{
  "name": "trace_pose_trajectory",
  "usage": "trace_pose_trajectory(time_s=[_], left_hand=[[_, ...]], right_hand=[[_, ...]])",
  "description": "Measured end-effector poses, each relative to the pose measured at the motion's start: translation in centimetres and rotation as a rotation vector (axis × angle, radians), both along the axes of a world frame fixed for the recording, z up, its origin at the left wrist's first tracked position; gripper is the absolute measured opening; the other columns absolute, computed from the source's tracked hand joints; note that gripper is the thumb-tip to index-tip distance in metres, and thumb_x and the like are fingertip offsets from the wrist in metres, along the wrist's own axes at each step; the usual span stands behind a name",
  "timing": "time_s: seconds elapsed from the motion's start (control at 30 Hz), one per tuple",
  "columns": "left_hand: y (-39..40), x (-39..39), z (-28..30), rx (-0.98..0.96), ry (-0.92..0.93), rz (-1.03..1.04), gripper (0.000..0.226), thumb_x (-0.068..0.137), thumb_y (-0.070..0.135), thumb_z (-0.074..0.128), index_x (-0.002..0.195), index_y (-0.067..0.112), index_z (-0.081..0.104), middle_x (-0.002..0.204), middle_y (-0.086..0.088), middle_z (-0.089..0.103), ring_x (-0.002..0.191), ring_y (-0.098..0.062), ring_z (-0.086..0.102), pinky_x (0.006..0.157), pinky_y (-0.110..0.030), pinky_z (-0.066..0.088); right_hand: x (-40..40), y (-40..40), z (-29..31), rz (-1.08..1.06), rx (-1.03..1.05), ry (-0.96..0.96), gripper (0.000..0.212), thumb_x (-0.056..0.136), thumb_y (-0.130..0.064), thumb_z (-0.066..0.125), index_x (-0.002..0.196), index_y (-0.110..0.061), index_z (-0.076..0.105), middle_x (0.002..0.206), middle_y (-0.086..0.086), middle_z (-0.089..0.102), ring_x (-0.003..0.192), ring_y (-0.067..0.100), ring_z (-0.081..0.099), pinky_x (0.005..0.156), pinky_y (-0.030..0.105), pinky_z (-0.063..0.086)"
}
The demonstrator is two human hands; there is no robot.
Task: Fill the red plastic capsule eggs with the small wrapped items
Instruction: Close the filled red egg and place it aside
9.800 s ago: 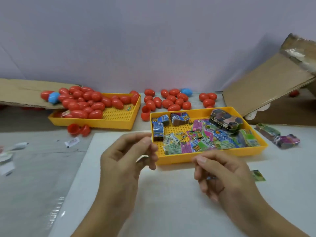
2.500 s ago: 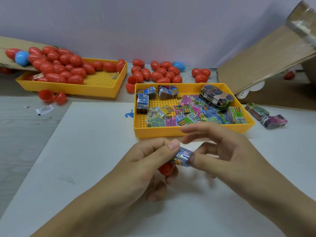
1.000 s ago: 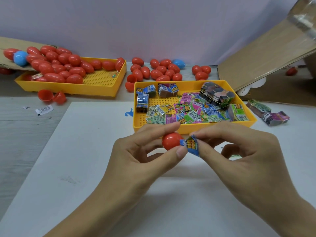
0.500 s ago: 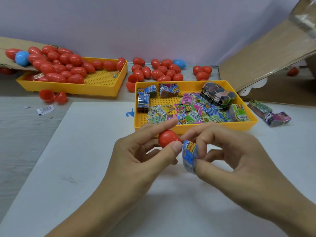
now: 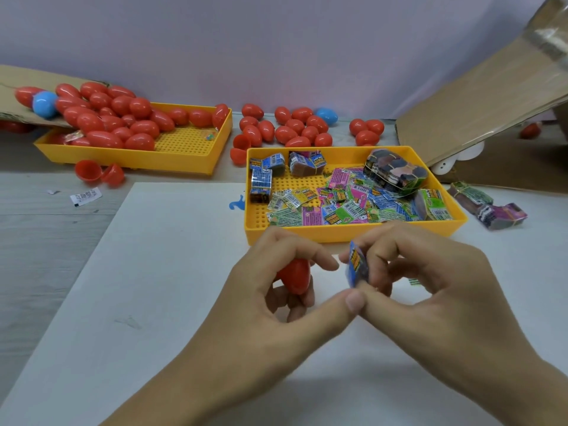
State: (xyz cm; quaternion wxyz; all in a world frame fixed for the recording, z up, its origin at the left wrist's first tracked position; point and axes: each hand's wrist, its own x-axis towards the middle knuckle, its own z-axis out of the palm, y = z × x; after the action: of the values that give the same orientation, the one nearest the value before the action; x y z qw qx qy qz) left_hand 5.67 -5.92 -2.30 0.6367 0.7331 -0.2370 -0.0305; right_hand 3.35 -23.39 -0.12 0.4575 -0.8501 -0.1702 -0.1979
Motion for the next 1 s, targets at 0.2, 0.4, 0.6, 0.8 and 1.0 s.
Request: trace_pose_trajectory(time_s=[0.2, 0.4, 0.6, 0.8, 1.0], left_hand=[[0.00, 0.33, -0.24, -0.032, -0.041, 0.009, 0.014, 0.076, 0.039, 0.073, 0.086, 0.030, 0.072, 0.090, -0.001, 0.056, 0.065, -0.012, 0.052, 0.061, -0.024, 0.048], [-0.06, 0.40, -0.25, -0.016, -0.137, 0.055, 0.009, 0.081, 0.029, 0.066, 0.082, 0.023, 0.072, 0.089, 0.001, 0.054, 0.064, -0.012, 0.049, 0.055, -0.018, 0.040], [-0.04, 0.70, -0.29, -0.025, -0.225, 0.167, 0.005, 0.082, 0.025, 0.065, 0.081, 0.021, 0.068, 0.088, 0.001, 0.056, 0.064, -0.015, 0.052, 0.057, -0.015, 0.040], [0.11, 0.58, -0.09, 0.027, -0.372, 0.229, 0.010, 0.083, 0.019, 0.064, 0.082, 0.016, 0.073, 0.093, -0.003, 0.054, 0.063, -0.015, 0.051, 0.056, -0.017, 0.040], [0.11, 0.53, -0.10, 0.071, -0.450, 0.294, 0.011, 0.084, 0.018, 0.065, 0.084, 0.011, 0.073, 0.093, -0.003, 0.054, 0.064, -0.015, 0.051, 0.056, -0.017, 0.042]], right_hand=[[-0.31, 0.07, 0.24, -0.062, -0.232, -0.133, 0.022, 0.067, -0.005, 0.075, 0.065, -0.014, 0.056, 0.085, -0.008, 0.061, 0.077, -0.004, 0.051, 0.059, 0.020, 0.042], [-0.36, 0.09, 0.46, -0.058, -0.198, -0.117, 0.020, 0.070, -0.010, 0.078, 0.069, -0.017, 0.058, 0.081, -0.011, 0.060, 0.079, 0.010, 0.058, 0.058, 0.024, 0.043], [-0.39, 0.26, 0.83, 0.087, 0.246, 0.172, 0.019, 0.071, -0.031, 0.077, 0.074, -0.023, 0.060, 0.078, -0.004, 0.066, 0.075, 0.018, 0.063, 0.066, 0.031, 0.050], [0.25, 0.17, 0.84, 0.147, 0.640, 0.476, 0.013, 0.068, -0.010, 0.074, 0.074, -0.021, 0.069, 0.062, 0.002, 0.065, 0.054, 0.009, 0.057, 0.051, 0.011, 0.043], [0.40, -0.20, 0.84, 0.180, 0.668, 0.691, 0.021, 0.060, -0.035, 0.079, 0.074, -0.019, 0.074, 0.059, 0.004, 0.058, 0.053, 0.019, 0.042, 0.047, 0.022, 0.029]])
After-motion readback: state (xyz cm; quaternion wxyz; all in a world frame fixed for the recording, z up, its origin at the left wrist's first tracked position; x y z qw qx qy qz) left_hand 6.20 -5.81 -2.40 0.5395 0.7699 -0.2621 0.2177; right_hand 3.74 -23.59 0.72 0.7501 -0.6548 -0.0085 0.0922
